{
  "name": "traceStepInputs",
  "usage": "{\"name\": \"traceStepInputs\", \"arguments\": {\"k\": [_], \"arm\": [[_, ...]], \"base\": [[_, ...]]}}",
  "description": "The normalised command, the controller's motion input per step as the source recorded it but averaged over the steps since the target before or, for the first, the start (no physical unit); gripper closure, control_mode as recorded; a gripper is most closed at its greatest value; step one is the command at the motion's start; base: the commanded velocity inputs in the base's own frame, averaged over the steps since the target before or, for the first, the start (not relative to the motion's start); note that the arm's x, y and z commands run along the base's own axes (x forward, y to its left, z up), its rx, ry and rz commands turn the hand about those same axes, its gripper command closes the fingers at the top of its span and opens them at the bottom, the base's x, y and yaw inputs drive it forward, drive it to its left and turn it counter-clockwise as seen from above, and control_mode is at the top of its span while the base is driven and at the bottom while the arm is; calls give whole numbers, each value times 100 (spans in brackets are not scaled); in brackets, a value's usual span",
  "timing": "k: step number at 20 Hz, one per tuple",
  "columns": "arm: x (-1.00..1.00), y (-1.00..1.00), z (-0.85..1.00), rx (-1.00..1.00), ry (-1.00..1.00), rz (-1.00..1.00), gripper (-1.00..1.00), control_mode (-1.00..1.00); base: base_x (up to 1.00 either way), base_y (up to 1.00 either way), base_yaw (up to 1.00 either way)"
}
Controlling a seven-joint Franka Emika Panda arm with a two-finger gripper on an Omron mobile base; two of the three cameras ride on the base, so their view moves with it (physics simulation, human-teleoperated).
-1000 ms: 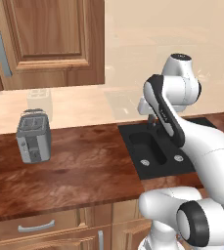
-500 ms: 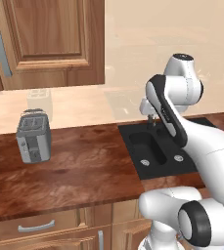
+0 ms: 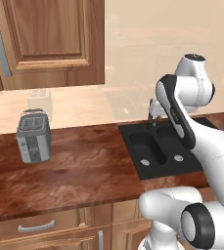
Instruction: Place the glass cup in the left basin and the kettle in the right basin of the sink.
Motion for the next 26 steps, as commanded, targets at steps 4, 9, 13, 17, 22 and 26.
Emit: {"name": "traceStepInputs", "arguments": {"k": [4, 9, 13, 17, 22, 26], "arm": [[-31, -16, 0, 0, 0, 0, -100, -100], [-32, -6, 0, 0, 1, 0, -100, -100], [-35, -1, 0, 0, 3, 0, -100, -100], [-35, -1, 0, 0, 4, 0, -100, -100], [-39, -5, 0, 0, 2, 0, -100, -100], [-39, -9, 0, 0, 2, 0, -100, -100]], "base": [[0, 0, 0], [0, 0, 0], [0, 0, 0], [0, 0, 0], [0, 0, 0], [0, 0, 0]]}}
